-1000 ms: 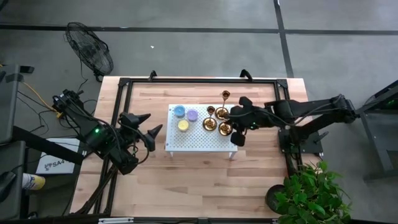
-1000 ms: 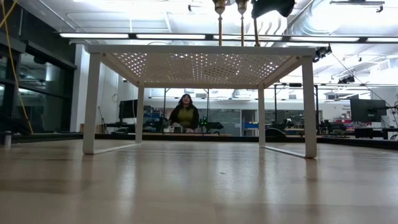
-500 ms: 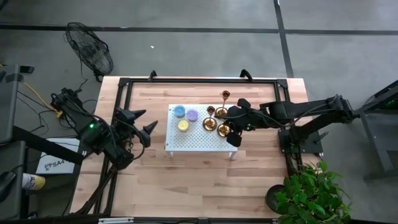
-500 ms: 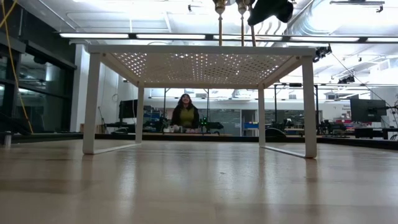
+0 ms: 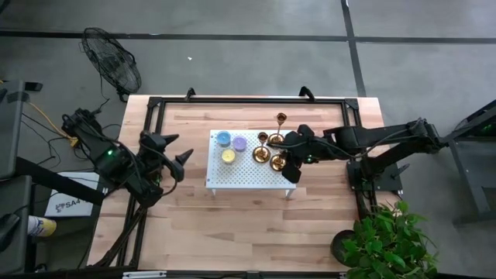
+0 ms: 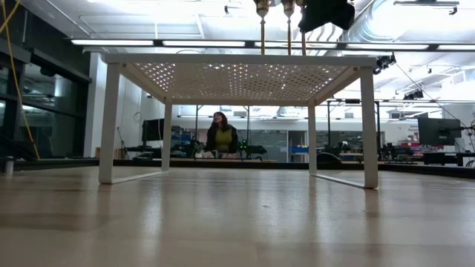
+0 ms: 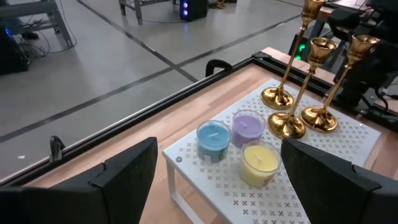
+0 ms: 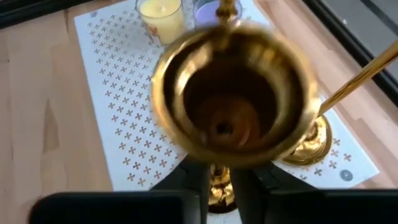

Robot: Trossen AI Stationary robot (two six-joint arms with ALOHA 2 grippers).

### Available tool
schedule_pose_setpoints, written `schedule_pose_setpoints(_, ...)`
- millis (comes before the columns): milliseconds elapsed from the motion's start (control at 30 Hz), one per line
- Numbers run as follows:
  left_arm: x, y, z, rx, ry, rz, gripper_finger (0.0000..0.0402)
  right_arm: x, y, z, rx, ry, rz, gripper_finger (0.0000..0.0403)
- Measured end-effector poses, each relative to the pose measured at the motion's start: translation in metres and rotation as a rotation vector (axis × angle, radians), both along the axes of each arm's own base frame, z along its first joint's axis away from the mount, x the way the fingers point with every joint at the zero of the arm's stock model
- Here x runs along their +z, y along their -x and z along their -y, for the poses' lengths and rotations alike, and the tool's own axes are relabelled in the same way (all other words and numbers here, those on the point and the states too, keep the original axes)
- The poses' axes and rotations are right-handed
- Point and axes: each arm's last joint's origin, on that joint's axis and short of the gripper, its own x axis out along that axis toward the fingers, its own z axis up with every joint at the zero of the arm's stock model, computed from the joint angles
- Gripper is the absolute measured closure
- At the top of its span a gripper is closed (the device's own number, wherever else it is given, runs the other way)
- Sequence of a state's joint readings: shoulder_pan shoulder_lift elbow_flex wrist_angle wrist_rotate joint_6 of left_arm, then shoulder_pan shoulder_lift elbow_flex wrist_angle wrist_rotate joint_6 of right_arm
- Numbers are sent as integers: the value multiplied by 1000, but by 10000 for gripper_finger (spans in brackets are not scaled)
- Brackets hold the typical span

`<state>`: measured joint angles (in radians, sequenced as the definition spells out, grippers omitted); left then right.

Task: Pick & Place candle stick holders
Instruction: Put the gold candle holder on the shelf, then return to Home Position

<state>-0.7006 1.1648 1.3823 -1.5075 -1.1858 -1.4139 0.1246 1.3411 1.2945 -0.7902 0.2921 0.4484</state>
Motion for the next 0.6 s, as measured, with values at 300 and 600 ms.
schedule_pose_setpoints(300, 3, 6, -5, -13, -11, -19, 67, 1, 1, -1, 11, -47, 6, 305)
schedule_pose_setpoints(600, 7, 19, -10, -47, -11, -13, 67, 22, 30, 1, 33, -92, 63, 302)
